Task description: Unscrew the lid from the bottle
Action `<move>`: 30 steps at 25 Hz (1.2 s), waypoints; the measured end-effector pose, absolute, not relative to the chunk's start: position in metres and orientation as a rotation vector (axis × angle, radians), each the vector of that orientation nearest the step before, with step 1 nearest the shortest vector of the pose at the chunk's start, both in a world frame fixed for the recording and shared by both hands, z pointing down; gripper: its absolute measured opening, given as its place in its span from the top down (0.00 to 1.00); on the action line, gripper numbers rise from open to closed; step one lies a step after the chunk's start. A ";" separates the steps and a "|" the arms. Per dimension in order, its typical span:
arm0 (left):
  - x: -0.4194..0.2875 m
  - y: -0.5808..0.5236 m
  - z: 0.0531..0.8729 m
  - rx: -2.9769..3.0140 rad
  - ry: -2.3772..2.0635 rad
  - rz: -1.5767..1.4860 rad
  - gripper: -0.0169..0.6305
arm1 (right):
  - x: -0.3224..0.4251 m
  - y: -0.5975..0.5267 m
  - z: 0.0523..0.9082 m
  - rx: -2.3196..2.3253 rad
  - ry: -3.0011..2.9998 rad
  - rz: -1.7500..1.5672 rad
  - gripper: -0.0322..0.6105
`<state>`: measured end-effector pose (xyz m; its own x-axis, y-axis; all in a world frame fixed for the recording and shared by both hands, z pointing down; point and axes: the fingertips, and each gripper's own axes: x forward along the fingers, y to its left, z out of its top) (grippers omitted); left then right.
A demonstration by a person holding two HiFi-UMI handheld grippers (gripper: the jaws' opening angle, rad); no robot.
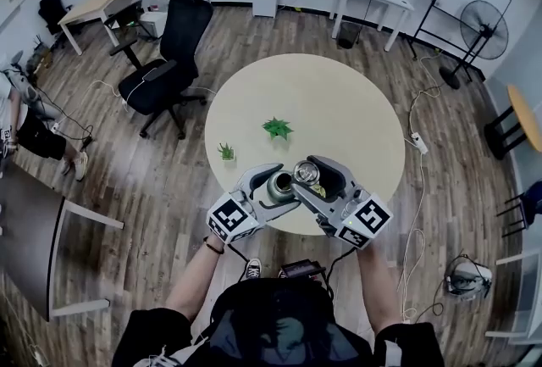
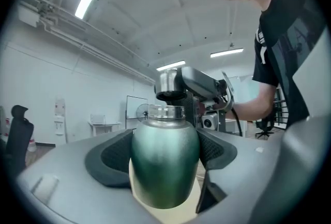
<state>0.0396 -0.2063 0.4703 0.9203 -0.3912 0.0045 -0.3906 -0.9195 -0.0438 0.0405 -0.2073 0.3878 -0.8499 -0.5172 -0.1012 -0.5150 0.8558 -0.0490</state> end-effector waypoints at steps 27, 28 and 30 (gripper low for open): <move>-0.027 -0.262 0.453 -2.789 1.415 0.004 0.40 | 0.123 -0.235 0.445 -1.605 2.581 -0.079 0.54; -0.027 -0.261 0.453 -2.790 1.414 0.003 0.40 | 0.124 -0.235 0.445 -1.605 2.583 -0.078 0.54; -0.027 -0.261 0.453 -2.791 1.413 0.008 0.40 | 0.123 -0.234 0.445 -1.603 2.589 -0.075 0.54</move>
<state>-0.0270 -0.2607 0.4526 0.5922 -0.8057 -0.0103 -0.8058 -0.5921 -0.0095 0.1234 -0.2343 0.4453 -0.4427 -0.8949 -0.0555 -0.8903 0.4461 -0.0918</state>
